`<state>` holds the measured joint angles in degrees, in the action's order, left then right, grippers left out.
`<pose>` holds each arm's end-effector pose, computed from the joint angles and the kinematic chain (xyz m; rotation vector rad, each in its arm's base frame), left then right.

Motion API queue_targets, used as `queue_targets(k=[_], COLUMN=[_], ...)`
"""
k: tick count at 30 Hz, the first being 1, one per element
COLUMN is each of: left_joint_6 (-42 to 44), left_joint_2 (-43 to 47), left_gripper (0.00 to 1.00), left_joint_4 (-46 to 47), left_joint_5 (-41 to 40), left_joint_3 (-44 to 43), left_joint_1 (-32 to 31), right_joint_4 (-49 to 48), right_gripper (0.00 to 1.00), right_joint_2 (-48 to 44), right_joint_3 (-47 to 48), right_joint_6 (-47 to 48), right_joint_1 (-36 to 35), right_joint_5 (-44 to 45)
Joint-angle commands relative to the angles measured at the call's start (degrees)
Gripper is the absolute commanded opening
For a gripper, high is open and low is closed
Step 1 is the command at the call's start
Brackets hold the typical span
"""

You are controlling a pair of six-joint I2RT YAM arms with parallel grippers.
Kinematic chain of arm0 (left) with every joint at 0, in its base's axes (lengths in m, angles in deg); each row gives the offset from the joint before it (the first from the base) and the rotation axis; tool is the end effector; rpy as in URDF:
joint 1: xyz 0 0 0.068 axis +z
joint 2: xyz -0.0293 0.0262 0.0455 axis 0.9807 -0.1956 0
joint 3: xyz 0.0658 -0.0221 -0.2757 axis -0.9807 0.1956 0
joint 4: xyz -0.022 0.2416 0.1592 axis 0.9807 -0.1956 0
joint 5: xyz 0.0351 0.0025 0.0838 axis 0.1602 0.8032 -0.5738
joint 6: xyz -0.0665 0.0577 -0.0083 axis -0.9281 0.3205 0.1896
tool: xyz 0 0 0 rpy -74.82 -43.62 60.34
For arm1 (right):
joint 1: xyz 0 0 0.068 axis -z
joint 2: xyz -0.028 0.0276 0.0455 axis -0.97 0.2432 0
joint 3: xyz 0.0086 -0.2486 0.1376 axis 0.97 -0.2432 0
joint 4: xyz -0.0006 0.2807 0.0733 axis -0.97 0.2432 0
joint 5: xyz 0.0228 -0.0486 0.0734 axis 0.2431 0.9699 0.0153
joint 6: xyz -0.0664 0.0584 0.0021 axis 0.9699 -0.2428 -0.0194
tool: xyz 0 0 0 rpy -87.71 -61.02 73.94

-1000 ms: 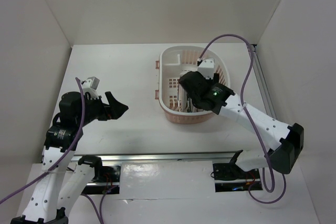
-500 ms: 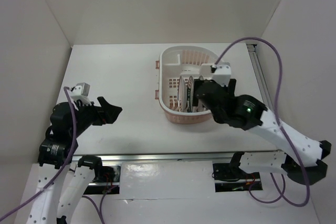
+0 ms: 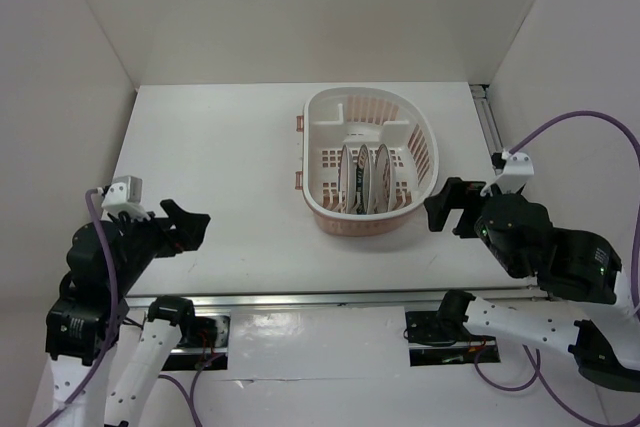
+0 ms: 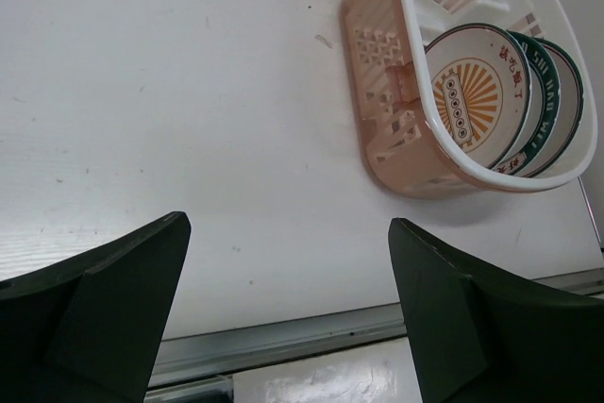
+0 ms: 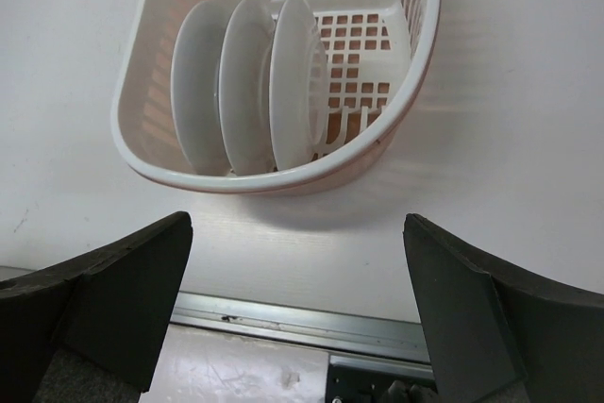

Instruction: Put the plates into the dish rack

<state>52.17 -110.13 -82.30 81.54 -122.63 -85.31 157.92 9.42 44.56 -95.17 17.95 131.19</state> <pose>0.1026 -0.0187 0.3835 -0.2883 1.8356 -0.5039 0.0975 0.0561 0.4350 0.0223 1.9818 0.2645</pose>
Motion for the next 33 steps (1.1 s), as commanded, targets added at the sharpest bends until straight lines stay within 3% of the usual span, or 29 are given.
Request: queue_targets(k=[1, 15, 33], left_joint_6=[0.9, 0.89, 1.42], left_joint_2=[1.82, 2.0, 1.48], left_gripper=[1.0, 1.0, 1.0], left_joint_4=[-4.01, -7.37, -6.84], left_joint_5=[-2.47, 0.08, -1.76], left_joint_3=[-3.64, -4.53, -4.0], left_joint_1=[-0.18, -0.18, -0.18], right_joint_4=[2.24, 4.0, 5.06], right_gripper=[1.0, 1.0, 1.0], right_joint_2=[0.02, -7.0, -5.69], right_joint_3=[0.16, -2.13, -0.02], right_joint_6=[0.81, -2.44, -2.44], right_joint_1=[0.06, 0.06, 0.58], right_joint_5=[-2.92, -5.83, -3.02])
